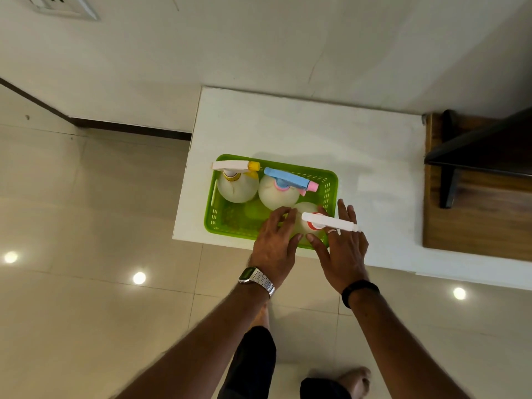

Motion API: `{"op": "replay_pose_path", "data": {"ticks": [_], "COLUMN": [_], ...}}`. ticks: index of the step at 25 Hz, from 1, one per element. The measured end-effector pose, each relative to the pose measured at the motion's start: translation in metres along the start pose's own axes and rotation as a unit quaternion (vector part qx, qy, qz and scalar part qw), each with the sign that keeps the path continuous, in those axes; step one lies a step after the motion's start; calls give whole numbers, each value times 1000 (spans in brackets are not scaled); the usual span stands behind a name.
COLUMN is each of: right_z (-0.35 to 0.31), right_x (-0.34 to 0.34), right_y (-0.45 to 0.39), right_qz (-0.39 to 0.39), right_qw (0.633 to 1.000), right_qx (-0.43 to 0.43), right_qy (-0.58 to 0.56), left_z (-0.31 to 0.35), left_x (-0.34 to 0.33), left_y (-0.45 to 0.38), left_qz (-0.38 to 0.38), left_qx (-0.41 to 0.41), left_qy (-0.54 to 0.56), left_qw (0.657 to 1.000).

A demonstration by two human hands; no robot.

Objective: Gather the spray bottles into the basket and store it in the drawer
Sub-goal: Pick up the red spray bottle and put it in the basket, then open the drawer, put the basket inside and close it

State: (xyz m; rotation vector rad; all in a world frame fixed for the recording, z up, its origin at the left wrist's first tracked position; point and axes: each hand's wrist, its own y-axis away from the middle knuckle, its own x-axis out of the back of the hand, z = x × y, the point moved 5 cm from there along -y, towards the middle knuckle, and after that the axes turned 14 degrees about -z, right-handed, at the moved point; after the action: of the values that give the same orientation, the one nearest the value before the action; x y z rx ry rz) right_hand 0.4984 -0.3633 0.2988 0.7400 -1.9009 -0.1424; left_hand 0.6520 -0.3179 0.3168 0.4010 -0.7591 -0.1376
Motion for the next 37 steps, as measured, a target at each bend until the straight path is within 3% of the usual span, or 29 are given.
{"op": "replay_pose_path", "data": {"ticks": [13, 18, 21, 23, 24, 25, 26, 27, 29, 30, 34, 37], "right_z": [21, 25, 36, 47, 53, 58, 62, 63, 64, 66, 76, 82], "right_x": [13, 13, -12, -43, -60, -78, -92, -104, -120, -125, -126, -125], "right_y": [-3, 34, 75, 98, 108, 115, 118, 119, 112, 105, 71, 57], "right_qz": [-29, 45, 57, 15, -18, -53, -80, -94, -89, -71, 20, 60], "right_qw": [999, 997, 985, 967, 953, 933, 903, 864, 780, 744, 651, 631], "right_qx": [-22, -34, -96, -167, -203, -235, -264, -291, -317, -312, -276, -274], "right_qy": [11, -44, -134, -193, -223, -268, -330, -400, -532, -587, -707, -723], "left_z": [18, 8, -34, -91, -118, -148, -156, -165, -172, -187, -240, -252], "left_x": [-7, 5, -4, -5, -9, -5, -21, -28, -41, -43, 10, 14], "left_y": [-7, 32, 84, 110, 122, 134, 136, 134, 113, 103, 76, 69], "left_qz": [-4, 103, 142, 151, 162, 168, 178, 192, 94, 68, 210, 248], "left_qx": [0, -44, 47, 175, 263, 348, 401, 407, 373, 372, 309, 287], "left_qy": [41, 23, 55, 169, 259, 358, 437, 490, 492, 504, 522, 468], "left_qw": [999, 993, 987, 958, 915, 850, 785, 747, 781, 777, 767, 798]}}
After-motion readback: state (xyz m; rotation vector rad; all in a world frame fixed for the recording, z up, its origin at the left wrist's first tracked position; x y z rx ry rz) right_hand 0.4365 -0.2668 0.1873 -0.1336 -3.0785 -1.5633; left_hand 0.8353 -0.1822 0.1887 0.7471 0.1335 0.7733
